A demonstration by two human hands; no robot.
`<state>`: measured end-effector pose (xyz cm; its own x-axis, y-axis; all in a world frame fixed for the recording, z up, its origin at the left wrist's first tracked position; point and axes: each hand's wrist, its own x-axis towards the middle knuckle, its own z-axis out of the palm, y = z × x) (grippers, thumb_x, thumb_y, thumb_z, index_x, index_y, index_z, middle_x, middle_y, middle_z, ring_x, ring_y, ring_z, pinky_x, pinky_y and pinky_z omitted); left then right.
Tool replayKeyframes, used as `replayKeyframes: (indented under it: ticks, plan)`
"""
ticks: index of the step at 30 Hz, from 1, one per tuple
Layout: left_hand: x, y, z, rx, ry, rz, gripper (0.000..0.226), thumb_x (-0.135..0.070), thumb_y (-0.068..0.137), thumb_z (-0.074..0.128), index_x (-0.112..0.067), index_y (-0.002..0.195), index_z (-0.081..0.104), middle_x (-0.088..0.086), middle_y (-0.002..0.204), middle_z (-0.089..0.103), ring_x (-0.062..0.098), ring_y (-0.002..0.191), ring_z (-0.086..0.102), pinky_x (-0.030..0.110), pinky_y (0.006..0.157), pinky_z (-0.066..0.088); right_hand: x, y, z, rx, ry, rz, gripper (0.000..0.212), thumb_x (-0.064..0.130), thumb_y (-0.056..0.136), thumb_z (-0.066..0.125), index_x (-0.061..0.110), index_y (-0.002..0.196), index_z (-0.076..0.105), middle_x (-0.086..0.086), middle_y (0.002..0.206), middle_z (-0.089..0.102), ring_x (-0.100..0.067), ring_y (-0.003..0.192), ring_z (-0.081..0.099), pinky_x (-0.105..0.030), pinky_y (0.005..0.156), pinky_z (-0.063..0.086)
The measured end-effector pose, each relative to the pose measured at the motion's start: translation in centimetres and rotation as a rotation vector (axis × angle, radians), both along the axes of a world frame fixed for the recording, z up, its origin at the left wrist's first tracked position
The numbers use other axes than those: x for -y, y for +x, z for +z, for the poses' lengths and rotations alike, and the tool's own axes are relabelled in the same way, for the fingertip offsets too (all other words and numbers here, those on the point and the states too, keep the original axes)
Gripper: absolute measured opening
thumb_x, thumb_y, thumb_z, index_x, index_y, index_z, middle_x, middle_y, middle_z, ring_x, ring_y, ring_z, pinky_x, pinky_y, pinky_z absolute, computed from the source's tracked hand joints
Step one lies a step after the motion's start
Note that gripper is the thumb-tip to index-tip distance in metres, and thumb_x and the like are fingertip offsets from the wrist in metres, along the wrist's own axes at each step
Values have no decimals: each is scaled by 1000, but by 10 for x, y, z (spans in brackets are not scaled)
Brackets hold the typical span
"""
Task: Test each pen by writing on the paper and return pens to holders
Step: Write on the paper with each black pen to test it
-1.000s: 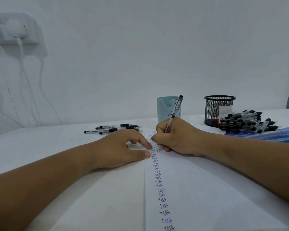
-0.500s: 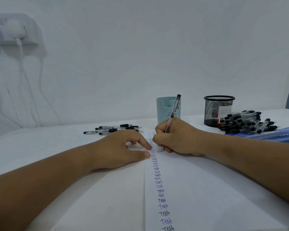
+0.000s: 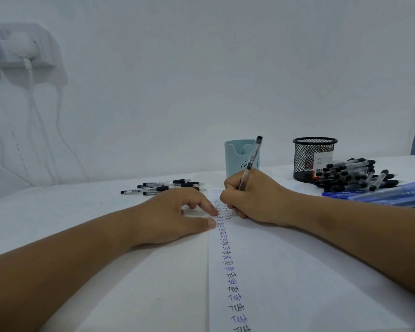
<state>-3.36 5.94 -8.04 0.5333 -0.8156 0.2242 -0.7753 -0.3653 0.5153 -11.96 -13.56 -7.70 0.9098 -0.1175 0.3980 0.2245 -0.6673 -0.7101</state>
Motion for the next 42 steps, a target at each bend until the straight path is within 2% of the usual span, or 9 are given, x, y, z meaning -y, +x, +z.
replayKeyframes:
  ticks: [4, 7, 10, 15, 19, 25, 31, 39, 42]
  plan:
    - [-1, 1, -1, 5, -1, -8, 17, -45, 86, 74, -43, 103, 73, -26, 118, 63, -7, 115, 52, 22, 97, 46, 6, 2, 1, 94, 265, -19, 61, 51, 99, 46, 7, 58, 56, -2, 52, 52, -12, 48, 45, -25, 52, 37]
    - [-1, 2, -1, 5, -1, -16, 18, -46, 86, 74, -44, 103, 73, -29, 119, 62, -7, 116, 52, 20, 95, 45, 16, 1, 8, 237, 79, -115, 60, 58, 101, 40, 14, 60, 50, 10, 52, 48, -9, 51, 41, -28, 59, 36]
    - [-1, 3, -2, 7, 0, -20, 17, -44, 86, 74, -43, 103, 73, -29, 119, 63, -7, 116, 52, 18, 94, 44, 21, -6, 15, 278, -143, -130, 48, 71, 85, 38, 24, 91, 48, 11, 45, 44, -7, 45, 40, -22, 50, 31]
    - [-1, 2, -2, -4, -17, -3, 18, -45, 85, 75, -45, 102, 73, -29, 118, 62, -7, 115, 52, 20, 96, 45, 24, -11, 13, 214, -591, -229, 23, 48, 103, 40, 29, 106, 53, 7, 53, 48, -6, 53, 46, -25, 52, 26]
    - [-1, 1, -1, 4, -7, -5, 18, -45, 86, 75, -44, 103, 73, -27, 119, 62, -6, 116, 51, 22, 97, 46, 24, -11, 9, 301, -593, -184, 13, 44, 100, 49, 36, 92, 56, 10, 51, 50, -1, 60, 51, -23, 52, 24]
    - [-2, 0, 0, -1, 4, -3, 17, -45, 86, 74, -45, 103, 73, -26, 120, 63, -6, 117, 51, 21, 97, 45, 29, -9, 8, 338, -639, -186, 14, 43, 96, 61, 31, 100, 67, 14, 50, 42, 3, 61, 50, -21, 54, 25]
    - [1, -2, 0, -109, -130, 103, 10, -37, 88, 75, -47, 92, 74, -38, 92, 61, -16, 81, 58, 12, 75, 42, 41, -9, 25, 178, -675, -175, 13, 32, 95, 66, 26, 104, 74, 11, 95, 57, -12, 83, 52, -32, 77, 46]
    - [-2, -2, -5, 99, -110, 117, 20, -44, 86, 71, -55, 102, 66, -32, 110, 62, -13, 106, 54, 27, 93, 48, 95, -38, 75, -10, -655, -293, 18, 16, 92, 70, 31, 99, 77, 11, 91, 67, -13, 89, 63, -32, 82, 53]
    - [0, -2, -7, 130, -128, 77, 24, -39, 86, 73, -55, 101, 66, -35, 115, 60, -11, 108, 53, 24, 87, 47, 123, -54, 92, -66, -641, -363, 17, 10, 91, 71, 25, 95, 79, 11, 91, 68, -7, 84, 63, -23, 78, 47]
